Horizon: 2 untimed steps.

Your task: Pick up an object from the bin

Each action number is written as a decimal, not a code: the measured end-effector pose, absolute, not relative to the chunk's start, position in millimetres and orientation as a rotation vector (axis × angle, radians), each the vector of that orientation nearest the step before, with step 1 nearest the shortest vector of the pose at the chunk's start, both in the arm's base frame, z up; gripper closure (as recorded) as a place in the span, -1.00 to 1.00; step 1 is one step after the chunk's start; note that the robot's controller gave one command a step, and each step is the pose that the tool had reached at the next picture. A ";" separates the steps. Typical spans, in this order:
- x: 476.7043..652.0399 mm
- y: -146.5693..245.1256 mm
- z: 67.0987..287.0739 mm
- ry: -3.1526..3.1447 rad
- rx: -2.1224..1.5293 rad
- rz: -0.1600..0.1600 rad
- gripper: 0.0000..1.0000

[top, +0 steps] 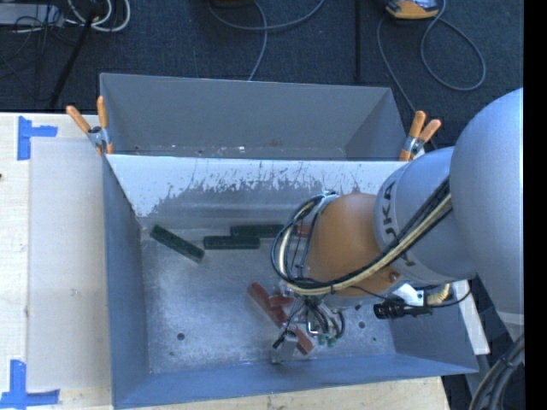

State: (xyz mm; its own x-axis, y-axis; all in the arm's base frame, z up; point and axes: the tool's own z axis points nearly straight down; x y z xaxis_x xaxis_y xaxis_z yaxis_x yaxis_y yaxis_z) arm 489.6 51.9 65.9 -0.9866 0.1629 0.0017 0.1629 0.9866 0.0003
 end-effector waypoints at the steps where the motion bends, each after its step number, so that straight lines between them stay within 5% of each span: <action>1: 489.6 51.7 65.7 -3.129 -0.260 -0.001 -1.00; 2: 489.6 51.6 65.5 -3.129 -0.263 -0.001 -1.00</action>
Offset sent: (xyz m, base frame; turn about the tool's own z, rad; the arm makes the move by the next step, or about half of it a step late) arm 0.0000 0.0000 0.0000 0.0000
